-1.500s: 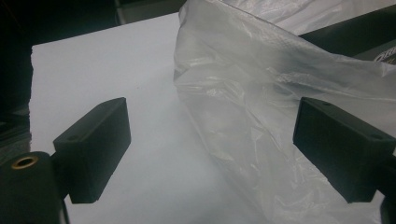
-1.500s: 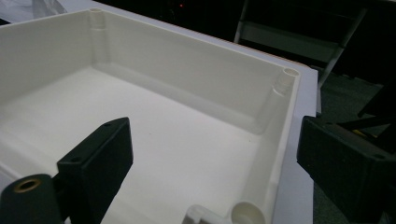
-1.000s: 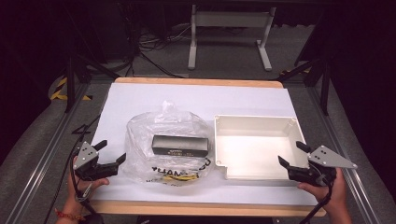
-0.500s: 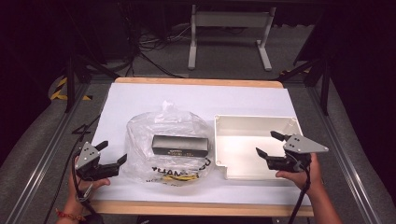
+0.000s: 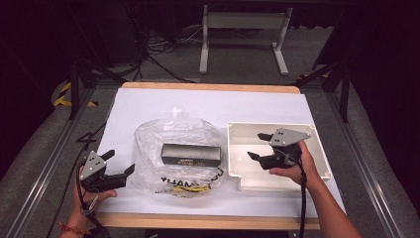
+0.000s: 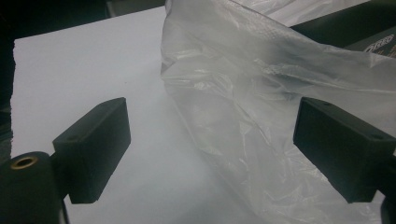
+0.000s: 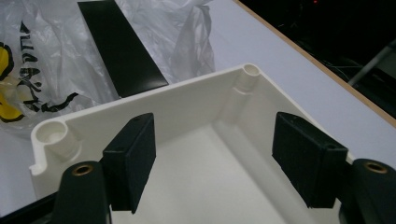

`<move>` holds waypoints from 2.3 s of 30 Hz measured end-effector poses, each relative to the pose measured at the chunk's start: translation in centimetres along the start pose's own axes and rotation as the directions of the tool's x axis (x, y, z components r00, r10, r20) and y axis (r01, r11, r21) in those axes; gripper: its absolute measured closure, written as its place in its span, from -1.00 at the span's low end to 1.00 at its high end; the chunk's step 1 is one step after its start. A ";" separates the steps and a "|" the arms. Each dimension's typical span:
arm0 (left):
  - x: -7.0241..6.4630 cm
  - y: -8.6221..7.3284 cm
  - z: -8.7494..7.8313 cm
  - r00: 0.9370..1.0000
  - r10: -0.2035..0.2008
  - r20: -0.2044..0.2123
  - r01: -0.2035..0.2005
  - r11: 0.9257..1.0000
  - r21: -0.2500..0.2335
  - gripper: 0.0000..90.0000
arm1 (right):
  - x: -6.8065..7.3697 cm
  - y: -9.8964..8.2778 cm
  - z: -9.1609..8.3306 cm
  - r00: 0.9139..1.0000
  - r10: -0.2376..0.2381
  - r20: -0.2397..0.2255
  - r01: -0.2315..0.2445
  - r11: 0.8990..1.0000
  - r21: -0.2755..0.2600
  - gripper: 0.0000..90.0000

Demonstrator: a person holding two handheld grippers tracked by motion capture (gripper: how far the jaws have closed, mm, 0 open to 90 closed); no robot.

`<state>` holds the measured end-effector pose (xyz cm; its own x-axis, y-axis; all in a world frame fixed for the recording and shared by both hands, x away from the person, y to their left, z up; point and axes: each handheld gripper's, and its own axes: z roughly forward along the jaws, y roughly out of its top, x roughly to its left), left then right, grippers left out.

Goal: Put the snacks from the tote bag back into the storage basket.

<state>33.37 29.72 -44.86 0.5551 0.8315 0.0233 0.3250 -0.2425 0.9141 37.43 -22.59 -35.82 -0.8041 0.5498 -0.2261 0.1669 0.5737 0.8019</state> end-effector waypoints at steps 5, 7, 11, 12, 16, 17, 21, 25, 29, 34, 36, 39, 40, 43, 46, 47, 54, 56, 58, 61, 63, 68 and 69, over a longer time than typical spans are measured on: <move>-0.1 0.0 0.0 1.000 0.013 0.003 -0.013 1.000 0.007 -0.73 | -0.1 1.4 1.4 0.998 -0.028 -0.051 0.029 0.999 0.016 -0.26; -0.1 0.0 0.1 1.000 0.012 0.009 -0.012 1.000 0.007 -0.73 | -0.1 2.2 1.9 0.997 -0.032 -0.072 0.033 0.999 0.011 -0.26; -0.1 0.0 0.0 1.000 0.015 0.007 -0.015 1.000 0.003 -0.73 | -0.1 2.9 2.5 0.994 -0.039 -0.098 0.039 0.999 0.007 -0.24; -0.1 0.0 0.0 1.000 0.014 0.007 -0.014 1.000 0.005 -0.73 | 0.0 3.2 2.8 0.994 -0.038 -0.106 0.039 0.999 0.008 -0.22; -0.1 0.0 0.1 1.000 0.016 0.007 -0.016 1.000 0.009 -0.73 | 0.2 3.7 4.0 0.992 -0.039 -0.123 0.042 0.999 0.021 -0.18; -0.1 0.0 0.1 1.000 0.018 0.008 -0.018 1.000 0.011 -0.73 | 0.3 3.9 4.5 0.989 -0.037 -0.140 0.041 0.999 0.023 -0.17; -0.1 0.0 0.0 1.000 0.016 0.004 -0.017 1.000 0.007 -0.73 | 1.0 4.6 5.7 0.982 -0.065 -0.176 0.074 0.996 0.045 -0.13; -0.1 0.0 0.1 1.000 0.020 0.011 -0.021 1.000 0.017 -0.73 | 1.9 5.2 6.8 0.973 -0.115 -0.200 0.134 0.987 0.084 -0.10; -0.2 0.0 0.1 1.000 0.023 0.011 -0.023 1.000 0.020 -0.74 | 2.4 5.4 7.6 0.964 -0.132 -0.229 0.162 0.980 0.118 -0.03; -0.3 -0.1 0.1 1.000 0.020 0.020 -0.021 0.999 0.025 -0.74 | 2.6 5.6 8.5 0.954 -0.136 -0.268 0.183 0.971 0.156 -0.03; -0.5 -0.3 0.3 0.999 0.031 0.016 -0.032 0.999 0.042 -0.74 | 2.6 5.9 8.9 0.948 -0.148 -0.283 0.201 0.965 0.168 -0.04; -0.5 -0.4 0.0 0.999 0.036 0.008 -0.037 0.998 0.044 -0.74 | 2.5 6.3 9.5 0.942 -0.150 -0.301 0.210 0.961 0.178 -0.06; -0.5 -0.4 0.0 0.999 0.036 0.008 -0.037 0.998 0.044 -0.74 | 2.5 6.3 9.5 0.942 -0.150 -0.301 0.210 0.961 0.178 -0.06; -0.4 -0.7 -0.7 1.000 0.026 -0.011 -0.025 0.999 0.037 -0.75 | 2.3 6.6 10.0 0.934 -0.154 -0.323 0.229 0.951 0.207 -0.09; -0.3 -1.0 -1.2 0.999 0.015 -0.028 -0.014 0.999 0.036 -0.75 | 2.2 6.9 10.5 0.927 -0.158 -0.341 0.244 0.943 0.227 -0.13; -0.3 -1.1 -1.4 0.999 0.013 -0.034 -0.012 0.999 0.037 -0.75 | 2.3 7.0 10.7 0.926 -0.160 -0.342 0.249 0.940 0.235 -0.13; -0.3 -1.9 -2.7 0.998 0.001 -0.069 0.003 0.999 0.049 -0.75 | 2.4 7.3 12.0 0.907 -0.173 -0.385 0.294 0.913 0.282 -0.21; -0.2 -1.9 -2.9 0.997 -0.001 -0.074 0.005 0.999 0.048 -0.75 | 2.3 7.3 12.2 0.901 -0.165 -0.400 0.292 0.914 0.282 -0.21; -0.3 -2.1 -3.3 0.996 -0.007 -0.083 0.010 0.999 0.046 -0.75 | 2.4 7.4 12.6 0.896 -0.174 -0.410 0.311 0.903 0.297 -0.23; -0.3 -2.4 -3.8 0.996 -0.012 -0.092 0.017 0.999 0.046 -0.75 | 2.3 7.3 13.2 0.896 -0.162 -0.414 0.316 0.887 0.336 -0.25; -0.4 -2.5 -4.0 0.995 -0.017 -0.098 0.022 0.999 0.046 -0.75 | 2.3 7.3 13.6 0.890 -0.155 -0.429 0.321 0.881 0.347 -0.24; -0.4 -2.7 -4.5 0.994 -0.017 -0.106 0.023 0.998 0.050 -0.75 | 2.5 7.5 14.4 0.877 -0.165 -0.452 0.356 0.854 0.379 -0.24; -0.4 -2.7 -4.5 0.994 -0.018 -0.106 0.023 0.998 0.050 -0.75 | 2.5 7.5 14.6 0.874 -0.156 -0.460 0.356 0.850 0.389 -0.23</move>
<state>28.82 32.29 -45.55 0.4647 0.8840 0.0501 0.3755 -0.2480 0.8930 45.04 -8.02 -38.43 -0.9913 0.1122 -0.0684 0.0775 0.9194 0.3856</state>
